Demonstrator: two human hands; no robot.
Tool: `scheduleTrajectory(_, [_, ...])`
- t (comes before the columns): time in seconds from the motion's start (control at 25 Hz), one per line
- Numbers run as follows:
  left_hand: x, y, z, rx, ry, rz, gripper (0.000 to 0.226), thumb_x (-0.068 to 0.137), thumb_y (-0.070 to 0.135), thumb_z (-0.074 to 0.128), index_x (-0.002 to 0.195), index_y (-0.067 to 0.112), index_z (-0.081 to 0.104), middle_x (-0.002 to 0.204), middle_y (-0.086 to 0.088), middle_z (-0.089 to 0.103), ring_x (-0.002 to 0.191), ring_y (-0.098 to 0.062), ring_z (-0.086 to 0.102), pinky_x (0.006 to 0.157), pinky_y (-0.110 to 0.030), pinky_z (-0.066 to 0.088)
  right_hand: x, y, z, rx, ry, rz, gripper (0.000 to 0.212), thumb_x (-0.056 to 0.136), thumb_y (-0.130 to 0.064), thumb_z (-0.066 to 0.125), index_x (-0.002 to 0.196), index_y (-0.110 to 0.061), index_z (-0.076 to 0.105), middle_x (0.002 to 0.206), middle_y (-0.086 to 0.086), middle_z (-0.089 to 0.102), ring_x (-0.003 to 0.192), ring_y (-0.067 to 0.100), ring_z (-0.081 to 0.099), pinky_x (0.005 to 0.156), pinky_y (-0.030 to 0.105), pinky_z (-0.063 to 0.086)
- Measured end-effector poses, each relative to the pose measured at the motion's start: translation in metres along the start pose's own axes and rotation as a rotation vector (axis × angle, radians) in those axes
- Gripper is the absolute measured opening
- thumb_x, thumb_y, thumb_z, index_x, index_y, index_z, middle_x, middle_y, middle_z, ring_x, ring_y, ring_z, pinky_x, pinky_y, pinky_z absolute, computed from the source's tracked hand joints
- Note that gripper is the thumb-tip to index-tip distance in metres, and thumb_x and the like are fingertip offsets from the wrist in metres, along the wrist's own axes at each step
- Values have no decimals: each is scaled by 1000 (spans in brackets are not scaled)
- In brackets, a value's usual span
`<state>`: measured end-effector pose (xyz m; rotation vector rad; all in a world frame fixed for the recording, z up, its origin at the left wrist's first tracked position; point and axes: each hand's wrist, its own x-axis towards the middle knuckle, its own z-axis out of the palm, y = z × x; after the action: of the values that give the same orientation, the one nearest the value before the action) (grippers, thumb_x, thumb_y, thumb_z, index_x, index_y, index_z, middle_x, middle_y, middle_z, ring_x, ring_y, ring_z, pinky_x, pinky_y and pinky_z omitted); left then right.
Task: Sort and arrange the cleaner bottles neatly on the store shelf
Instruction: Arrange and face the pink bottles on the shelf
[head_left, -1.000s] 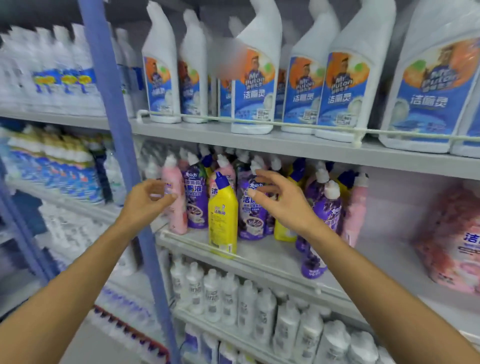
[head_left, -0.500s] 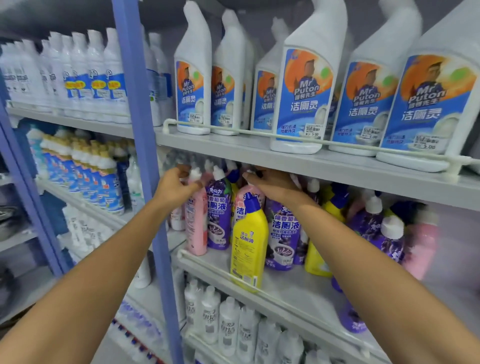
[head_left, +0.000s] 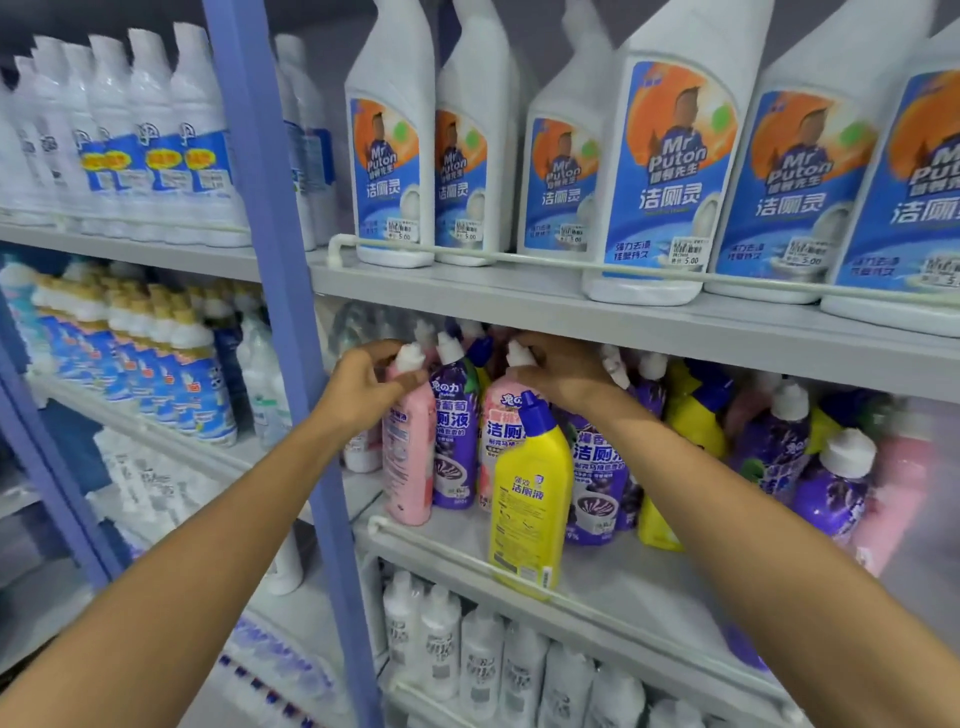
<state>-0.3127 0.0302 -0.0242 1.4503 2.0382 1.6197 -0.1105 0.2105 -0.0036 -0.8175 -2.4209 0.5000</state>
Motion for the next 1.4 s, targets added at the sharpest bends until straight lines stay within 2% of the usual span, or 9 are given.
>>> scheduleTrajectory(0.2, [-3, 7, -3, -23, 5, 107, 33, 89, 20, 77, 119, 10, 70, 106, 0, 75, 96, -16, 69, 84, -29, 59, -19, -1, -17, 64, 124, 32, 57, 86, -59, 63, 130, -23, 64, 131, 3, 68, 125, 26, 59, 106, 43, 46])
scheduleTrajectory(0.36, [-9, 19, -8, -96, 63, 135, 32, 88, 22, 78, 119, 14, 70, 104, 9, 72, 91, -2, 63, 74, -12, 51, -40, -1, -30, 89, 236, 79, 56, 87, -54, 73, 130, -19, 65, 131, 7, 68, 125, 29, 59, 108, 47, 45])
scheduleTrajectory(0.56, [-24, 24, -17, -130, 35, 163, 28, 85, 28, 81, 112, 23, 75, 101, 9, 75, 97, -13, 68, 81, -32, 57, -70, -11, -37, 156, 405, 50, 42, 89, -42, 76, 120, -14, 70, 113, 6, 75, 105, 25, 67, 94, 40, 53])
scheduleTrajectory(0.76, [-46, 39, -14, -184, -33, 207, 30, 87, 21, 79, 116, 21, 74, 105, 8, 76, 97, -10, 69, 81, -26, 57, -95, -22, -41, 205, 484, 5, 31, 90, -34, 77, 116, -18, 76, 111, -1, 76, 95, 7, 63, 84, 23, 48])
scheduleTrajectory(0.88, [-60, 51, -7, -263, -85, 190, 28, 87, 16, 78, 115, 19, 74, 101, 7, 76, 89, -3, 69, 76, -22, 57, -105, -23, -42, 165, 492, 25, 37, 89, -39, 77, 121, -22, 75, 113, -4, 77, 106, 11, 68, 91, 25, 52])
scheduleTrajectory(1.04, [-72, 59, 12, -334, -114, 183, 24, 87, 17, 78, 111, 20, 76, 103, 0, 75, 94, -18, 67, 79, -39, 59, -115, -18, -43, 86, 492, 84, 40, 86, -40, 80, 122, -24, 75, 113, -3, 77, 105, 11, 70, 92, 20, 51])
scheduleTrajectory(1.16, [-79, 64, 28, -345, -128, 178, 25, 86, 18, 80, 110, 24, 76, 107, 0, 75, 104, -28, 68, 80, -42, 59, -126, -11, -49, 54, 475, 112, 45, 84, -48, 79, 123, -27, 74, 111, -6, 78, 99, 7, 72, 92, 26, 55])
scheduleTrajectory(1.28, [-85, 73, 41, -363, -132, 170, 26, 84, 15, 81, 103, 32, 76, 99, 11, 76, 103, -19, 69, 89, -46, 60, -139, -9, -59, 37, 478, 103, 45, 85, -43, 80, 124, -21, 74, 112, -4, 78, 95, 7, 71, 91, 26, 55])
scheduleTrajectory(1.4, [-89, 83, 49, -360, -136, 170, 26, 83, 14, 82, 101, 31, 76, 98, 13, 76, 101, -16, 70, 86, -41, 61, -153, -12, -72, 31, 462, 73, 48, 85, -41, 80, 125, -15, 73, 119, -2, 75, 101, 9, 70, 94, 28, 55])
